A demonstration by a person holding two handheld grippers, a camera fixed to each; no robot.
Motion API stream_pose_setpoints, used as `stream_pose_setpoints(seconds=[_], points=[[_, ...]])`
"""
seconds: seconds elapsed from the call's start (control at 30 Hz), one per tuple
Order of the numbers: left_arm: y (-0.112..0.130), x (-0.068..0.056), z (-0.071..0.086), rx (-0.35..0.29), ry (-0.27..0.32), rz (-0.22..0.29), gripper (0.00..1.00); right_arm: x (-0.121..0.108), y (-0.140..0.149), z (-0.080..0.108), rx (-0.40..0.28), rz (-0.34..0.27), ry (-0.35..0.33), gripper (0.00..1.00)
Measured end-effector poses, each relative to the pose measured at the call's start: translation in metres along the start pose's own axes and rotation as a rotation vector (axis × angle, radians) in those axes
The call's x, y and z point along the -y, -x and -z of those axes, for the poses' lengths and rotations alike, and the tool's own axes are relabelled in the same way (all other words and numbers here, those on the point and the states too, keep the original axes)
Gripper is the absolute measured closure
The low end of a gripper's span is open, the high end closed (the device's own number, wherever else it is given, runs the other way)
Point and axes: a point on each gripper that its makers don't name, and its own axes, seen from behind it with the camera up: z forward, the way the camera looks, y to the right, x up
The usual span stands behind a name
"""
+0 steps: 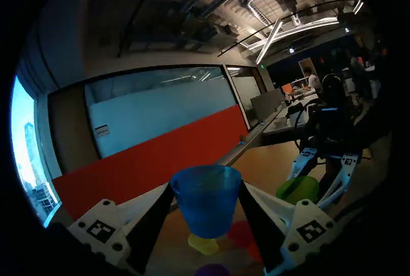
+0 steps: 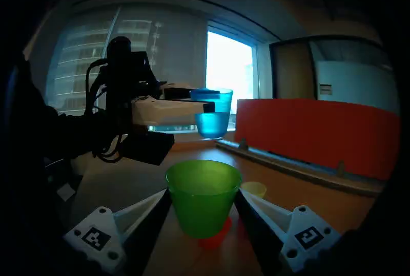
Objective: Pour water
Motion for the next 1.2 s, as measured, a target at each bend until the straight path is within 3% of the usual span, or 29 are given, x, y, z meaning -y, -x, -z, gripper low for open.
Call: stream_pose_setpoints(seconds=[0.6,1.2], points=[[-0.015,-0.013,0.008,-0.053,0.034,-0.126,0.13,0.008,-0.003,-0.008,0.014,0.013,-0.034,0.12],[-0.022,-0.023,0.013,-0.092,0.062,-0.211,0.13,0.01,-0.002,-0.01,0.034,0.029,-0.068,0.12]])
